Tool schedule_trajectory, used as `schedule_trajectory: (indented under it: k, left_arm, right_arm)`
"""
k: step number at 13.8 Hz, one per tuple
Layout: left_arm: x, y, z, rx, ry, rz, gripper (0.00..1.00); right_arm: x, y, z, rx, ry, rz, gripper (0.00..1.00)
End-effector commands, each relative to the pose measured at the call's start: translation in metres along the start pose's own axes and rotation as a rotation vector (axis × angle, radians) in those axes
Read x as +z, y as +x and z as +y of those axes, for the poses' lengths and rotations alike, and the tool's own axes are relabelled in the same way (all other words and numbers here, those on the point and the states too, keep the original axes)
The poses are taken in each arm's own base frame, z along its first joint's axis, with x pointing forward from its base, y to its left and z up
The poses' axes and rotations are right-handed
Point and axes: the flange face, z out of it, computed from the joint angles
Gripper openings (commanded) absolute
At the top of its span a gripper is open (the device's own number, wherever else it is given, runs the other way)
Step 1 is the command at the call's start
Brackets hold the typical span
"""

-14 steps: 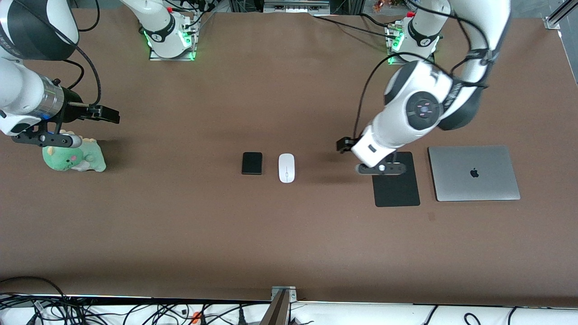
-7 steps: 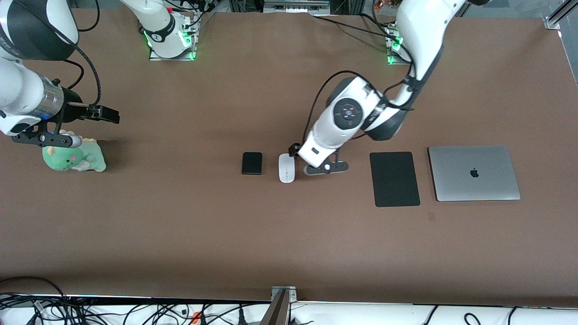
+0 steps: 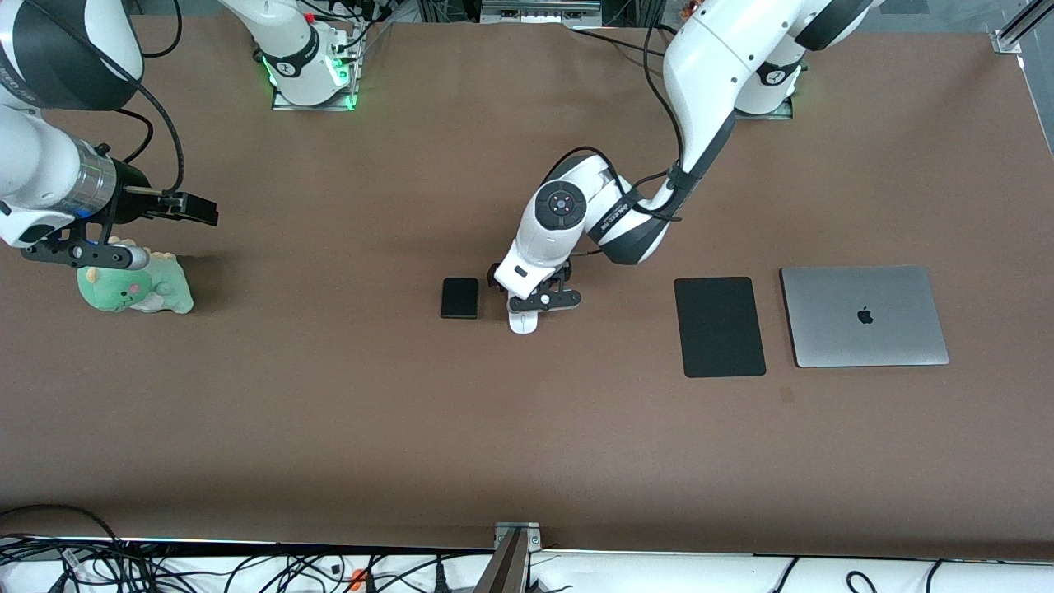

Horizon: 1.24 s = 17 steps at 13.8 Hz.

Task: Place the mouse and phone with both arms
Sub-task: 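Grasp the white mouse with the left gripper and lift it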

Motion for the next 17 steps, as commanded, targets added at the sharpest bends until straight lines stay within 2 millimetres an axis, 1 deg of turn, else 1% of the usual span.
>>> schedule_trajectory:
  k: [1, 3, 8, 10, 12, 13, 14, 15, 16, 17]
  left_arm:
    - [0.014, 0.001, 0.008, 0.02, 0.037, 0.056, 1.0]
    - [0.018, 0.001, 0.013, 0.026, 0.041, 0.07, 1.0]
    - [0.028, -0.002, 0.014, 0.038, 0.049, 0.063, 1.0]
    - [0.031, 0.0, 0.012, 0.042, 0.04, 0.072, 0.99]
    - [0.033, 0.0, 0.012, 0.047, 0.042, 0.07, 0.71]
    - [0.033, 0.001, 0.011, 0.045, 0.042, 0.07, 0.6]
    - [0.033, 0.001, 0.011, 0.05, 0.042, 0.07, 0.53]
    - [0.032, 0.002, 0.01, 0.066, 0.041, 0.068, 0.42]
    - [0.031, 0.004, 0.009, 0.08, 0.042, 0.068, 0.32]
    - [0.027, 0.007, 0.008, 0.087, 0.04, 0.071, 0.26]
  right_arm:
    - [-0.004, -0.004, 0.0, 0.016, 0.006, -0.005, 1.0]
    - [-0.004, -0.004, 0.001, 0.017, 0.006, -0.006, 1.0]
    - [-0.005, -0.004, -0.001, 0.014, 0.012, -0.001, 1.0]
    - [-0.005, -0.004, -0.002, 0.012, 0.012, 0.002, 1.0]
    - [-0.005, -0.004, -0.001, 0.014, 0.013, 0.002, 1.0]
    - [-0.005, -0.004, -0.001, 0.014, 0.013, 0.002, 1.0]
    - [-0.005, -0.004, -0.001, 0.014, 0.013, 0.002, 1.0]
    - [-0.005, -0.004, -0.001, 0.014, 0.013, 0.002, 1.0]
    - [-0.004, -0.004, -0.001, 0.014, 0.013, 0.002, 1.0]
    - [-0.004, -0.004, -0.001, 0.015, 0.013, 0.0, 1.0]
